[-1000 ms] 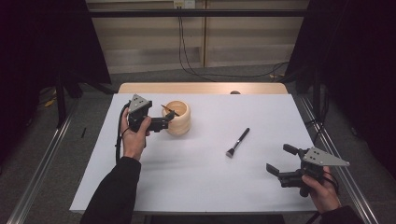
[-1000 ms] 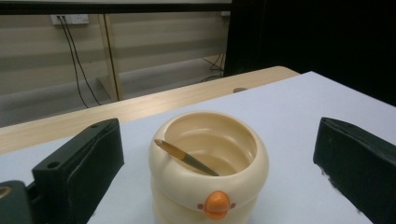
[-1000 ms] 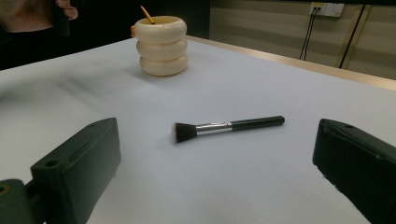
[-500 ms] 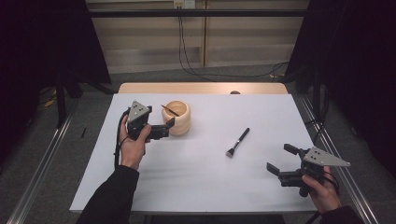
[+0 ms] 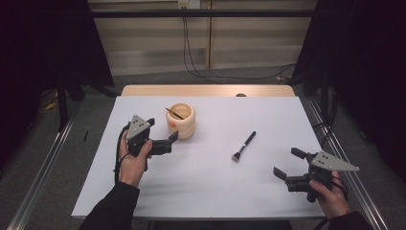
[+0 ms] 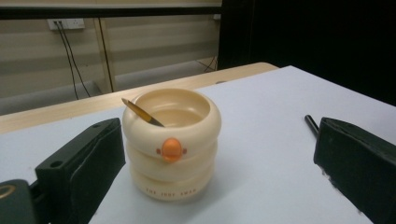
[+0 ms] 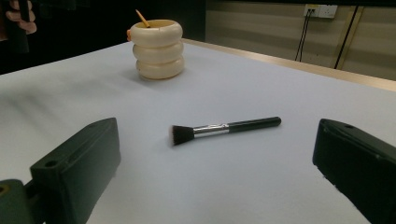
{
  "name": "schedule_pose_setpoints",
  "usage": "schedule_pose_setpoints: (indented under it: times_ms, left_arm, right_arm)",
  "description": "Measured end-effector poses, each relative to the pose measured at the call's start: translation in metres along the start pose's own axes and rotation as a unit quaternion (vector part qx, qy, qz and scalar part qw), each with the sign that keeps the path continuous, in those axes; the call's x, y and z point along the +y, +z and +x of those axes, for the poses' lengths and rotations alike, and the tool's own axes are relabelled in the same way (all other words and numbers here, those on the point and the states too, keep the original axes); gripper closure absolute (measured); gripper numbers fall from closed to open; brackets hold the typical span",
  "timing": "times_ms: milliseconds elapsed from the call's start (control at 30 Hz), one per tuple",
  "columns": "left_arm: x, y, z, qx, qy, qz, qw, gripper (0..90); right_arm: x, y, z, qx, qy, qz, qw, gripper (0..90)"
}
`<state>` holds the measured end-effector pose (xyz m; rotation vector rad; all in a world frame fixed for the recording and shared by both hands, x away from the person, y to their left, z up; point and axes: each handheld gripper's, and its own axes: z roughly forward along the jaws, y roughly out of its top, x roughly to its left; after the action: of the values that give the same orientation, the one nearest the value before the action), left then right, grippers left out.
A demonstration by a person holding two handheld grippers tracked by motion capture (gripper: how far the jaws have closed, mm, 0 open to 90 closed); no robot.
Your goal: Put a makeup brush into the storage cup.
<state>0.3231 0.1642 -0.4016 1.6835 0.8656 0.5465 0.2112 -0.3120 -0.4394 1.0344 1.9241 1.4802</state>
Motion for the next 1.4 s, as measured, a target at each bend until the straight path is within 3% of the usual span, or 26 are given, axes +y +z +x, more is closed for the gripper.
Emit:
schedule_pose_setpoints:
  times_ms: [200,400,633,700,833,933,1133,1200,1300,1400]
  left_arm:
    - [-0.008,-0.012,-0.01,-0.001,0.012,0.001,0.9999,1.7]
    - [-0.014,-0.023,-0.02,-0.014,-0.007,-0.007,0.9999,2.1]
    - [-0.026,-0.037,-0.029,-0.005,-0.001,0.0,1.0,2.1]
    - [-0.031,-0.043,-0.032,-0.013,0.002,0.003,0.9999,1.5]
    - [-0.035,-0.054,-0.036,-0.011,0.01,-0.006,0.9999,1.2]
    - [-0.039,-0.061,-0.039,-0.001,0.005,-0.012,0.9999,1.1]
    - [-0.045,-0.066,-0.035,-0.016,0.007,-0.011,0.9998,1.1]
    - [-0.046,-0.066,-0.034,-0.003,0.013,-0.009,0.9999,1.1]
    - [-0.047,-0.065,-0.033,-0.009,0.013,-0.01,0.9998,1.1]
    - [-0.049,-0.065,-0.035,-0.002,0.013,-0.011,0.9998,1.1]
  right_arm:
    - [0.0,0.0,0.0,0.002,0.003,0.0,1.0,0.2]
    - [0.0,0.0,0.0,0.002,0.004,0.001,1.0,0.2]
    - [0.0,0.001,0.0,0.001,0.002,0.002,1.0,0.2]
    - [0.0,0.001,-0.001,-0.001,0.004,0.0,1.0,0.2]
    - [0.0,0.001,-0.002,-0.004,0.006,-0.001,1.0,0.2]
    - [0.0,0.0,-0.002,-0.004,0.003,0.0,1.0,0.2]
    - [-0.001,-0.002,-0.001,-0.006,0.003,-0.001,1.0,0.2]
    - [-0.001,-0.002,-0.001,-0.005,0.001,0.0,1.0,0.2]
    - [-0.001,-0.003,-0.001,-0.004,0.002,-0.001,1.0,0.2]
    - [0.0,-0.003,-0.002,-0.009,0.005,-0.007,0.9999,0.2]
